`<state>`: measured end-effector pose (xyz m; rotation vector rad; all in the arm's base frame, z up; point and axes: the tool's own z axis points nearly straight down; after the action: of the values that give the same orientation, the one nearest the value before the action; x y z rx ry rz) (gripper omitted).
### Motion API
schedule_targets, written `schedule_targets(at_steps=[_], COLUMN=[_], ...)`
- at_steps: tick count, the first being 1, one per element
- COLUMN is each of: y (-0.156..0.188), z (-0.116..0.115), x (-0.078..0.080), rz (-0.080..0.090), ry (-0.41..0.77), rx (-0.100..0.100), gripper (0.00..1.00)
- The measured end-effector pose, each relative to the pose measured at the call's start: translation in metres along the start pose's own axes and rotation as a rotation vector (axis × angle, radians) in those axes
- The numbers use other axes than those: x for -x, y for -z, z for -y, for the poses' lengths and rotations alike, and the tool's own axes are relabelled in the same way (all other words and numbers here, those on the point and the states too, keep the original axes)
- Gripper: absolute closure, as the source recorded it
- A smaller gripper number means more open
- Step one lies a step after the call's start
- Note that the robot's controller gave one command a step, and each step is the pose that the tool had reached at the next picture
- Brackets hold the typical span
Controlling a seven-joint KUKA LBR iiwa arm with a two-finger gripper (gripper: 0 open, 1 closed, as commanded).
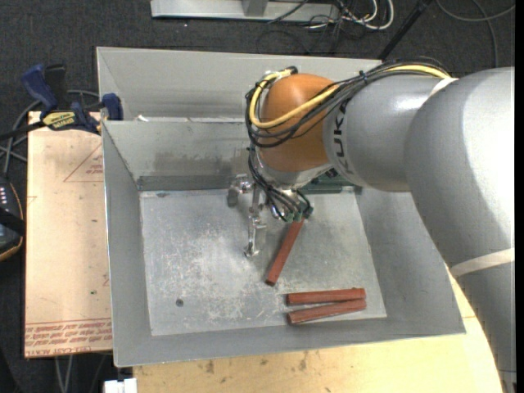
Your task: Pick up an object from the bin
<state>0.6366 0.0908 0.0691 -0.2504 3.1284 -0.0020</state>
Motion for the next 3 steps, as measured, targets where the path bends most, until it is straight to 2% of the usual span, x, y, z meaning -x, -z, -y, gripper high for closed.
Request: schedule_targets(at_steps=[1, 2, 3], y=[0.030, 0.001, 0.003], z=[0.087, 0.112, 0.111], x=[-0.049, -0.074, -0.073], rz=[-0.002, -0.004, -0.001], ry=[0.064, 0.016, 0.018], rx=[-0.002, 0.002, 0.003], gripper=[0.00, 0.00, 1.00])
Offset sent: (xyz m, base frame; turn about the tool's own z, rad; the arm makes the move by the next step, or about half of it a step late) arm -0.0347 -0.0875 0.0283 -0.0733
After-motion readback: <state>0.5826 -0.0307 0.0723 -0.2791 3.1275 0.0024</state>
